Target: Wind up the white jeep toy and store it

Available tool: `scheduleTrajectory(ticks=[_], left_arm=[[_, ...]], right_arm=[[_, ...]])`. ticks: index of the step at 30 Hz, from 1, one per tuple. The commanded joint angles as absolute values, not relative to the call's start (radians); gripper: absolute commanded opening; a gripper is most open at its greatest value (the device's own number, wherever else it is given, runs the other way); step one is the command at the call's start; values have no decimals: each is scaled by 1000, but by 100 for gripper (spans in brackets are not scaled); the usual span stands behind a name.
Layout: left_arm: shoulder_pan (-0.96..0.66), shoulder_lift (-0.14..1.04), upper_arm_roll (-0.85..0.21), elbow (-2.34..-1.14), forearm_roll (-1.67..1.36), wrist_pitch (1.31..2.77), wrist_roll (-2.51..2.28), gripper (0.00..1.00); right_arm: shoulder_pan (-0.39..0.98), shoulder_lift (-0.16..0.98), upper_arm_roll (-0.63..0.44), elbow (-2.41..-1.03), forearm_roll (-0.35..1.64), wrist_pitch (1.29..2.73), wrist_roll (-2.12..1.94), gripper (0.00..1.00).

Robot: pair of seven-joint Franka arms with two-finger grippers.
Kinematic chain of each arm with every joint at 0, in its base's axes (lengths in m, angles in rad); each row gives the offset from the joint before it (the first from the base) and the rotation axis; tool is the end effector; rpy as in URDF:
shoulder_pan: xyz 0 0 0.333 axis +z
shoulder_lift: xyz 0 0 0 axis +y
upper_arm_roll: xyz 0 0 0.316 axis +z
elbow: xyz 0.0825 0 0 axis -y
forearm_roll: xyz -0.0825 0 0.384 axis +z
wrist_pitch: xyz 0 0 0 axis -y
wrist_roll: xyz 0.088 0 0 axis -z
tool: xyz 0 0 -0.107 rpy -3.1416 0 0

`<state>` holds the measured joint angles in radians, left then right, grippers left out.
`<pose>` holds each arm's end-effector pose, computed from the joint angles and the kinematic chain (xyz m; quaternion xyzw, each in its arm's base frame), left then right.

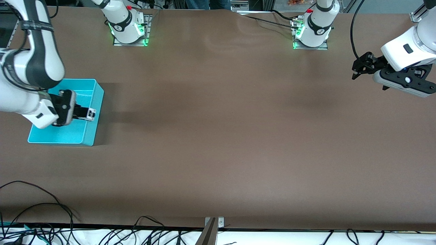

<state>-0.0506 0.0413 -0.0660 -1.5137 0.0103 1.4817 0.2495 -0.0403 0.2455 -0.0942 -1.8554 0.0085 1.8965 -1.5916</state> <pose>0.5545 -0.0629 0.6208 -0.9827 0.1817 0.0368 0.0013 0.5893 -0.0765 0.3745 -0.7433 -0.6612 0.0718 0.0721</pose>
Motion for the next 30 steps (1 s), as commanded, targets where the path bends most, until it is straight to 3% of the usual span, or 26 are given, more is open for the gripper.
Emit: scheduleTrajectory(ticks=[1, 6, 16, 30], left_arm=[[-43, 41, -66, -1494, 9, 1465, 248, 100], [-37, 41, -64, -1470, 9, 1465, 242, 100], [-34, 46, -61, -1465, 9, 1466, 241, 100], [-35, 46, -64, -1463, 11, 1468, 239, 100]], right_arm=[[-43, 204, -150, -1908, 29, 1878, -1669, 26], [-43, 190, -201, -1963, 29, 1904, -1730, 26], [-43, 193, -294, -2140, 29, 2101, -1830, 25], [-71, 271, -319, -2184, 32, 2207, -1904, 25]])
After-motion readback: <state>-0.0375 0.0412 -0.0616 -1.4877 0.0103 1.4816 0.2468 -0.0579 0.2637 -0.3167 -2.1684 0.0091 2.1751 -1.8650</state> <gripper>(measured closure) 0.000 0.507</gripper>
